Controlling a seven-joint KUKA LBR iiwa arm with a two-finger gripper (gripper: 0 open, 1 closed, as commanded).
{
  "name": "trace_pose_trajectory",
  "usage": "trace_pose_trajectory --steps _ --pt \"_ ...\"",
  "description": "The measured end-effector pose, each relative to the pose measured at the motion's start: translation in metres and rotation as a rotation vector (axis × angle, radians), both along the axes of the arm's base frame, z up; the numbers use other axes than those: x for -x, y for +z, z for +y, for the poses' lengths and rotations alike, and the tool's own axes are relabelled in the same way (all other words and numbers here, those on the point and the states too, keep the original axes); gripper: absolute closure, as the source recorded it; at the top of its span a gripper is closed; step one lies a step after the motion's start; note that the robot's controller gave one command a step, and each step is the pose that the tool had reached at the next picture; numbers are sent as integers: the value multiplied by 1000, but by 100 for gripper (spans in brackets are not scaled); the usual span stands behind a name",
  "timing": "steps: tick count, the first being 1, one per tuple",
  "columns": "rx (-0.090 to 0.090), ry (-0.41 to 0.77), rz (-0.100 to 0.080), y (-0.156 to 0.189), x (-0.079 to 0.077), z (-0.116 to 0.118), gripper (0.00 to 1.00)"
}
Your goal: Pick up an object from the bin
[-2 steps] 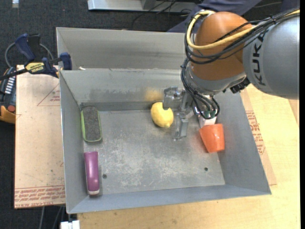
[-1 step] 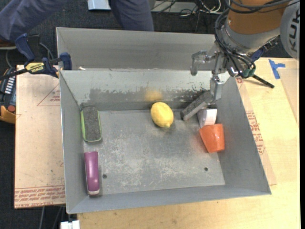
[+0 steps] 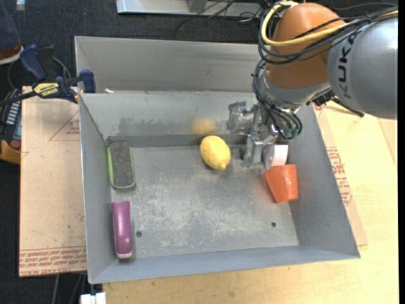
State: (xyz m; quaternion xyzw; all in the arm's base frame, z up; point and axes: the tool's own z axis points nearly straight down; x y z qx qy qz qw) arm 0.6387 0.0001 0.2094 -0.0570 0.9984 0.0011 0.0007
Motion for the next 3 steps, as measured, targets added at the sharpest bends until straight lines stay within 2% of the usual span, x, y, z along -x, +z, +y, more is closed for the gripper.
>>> trace_pose_trajectory --steps 1,2,3 --pt "2 -24 -10 14 29 -14 0" --pt "0 251 -8 53 11 -67 0" --pt "2 309 -9 133 52 -30 0"
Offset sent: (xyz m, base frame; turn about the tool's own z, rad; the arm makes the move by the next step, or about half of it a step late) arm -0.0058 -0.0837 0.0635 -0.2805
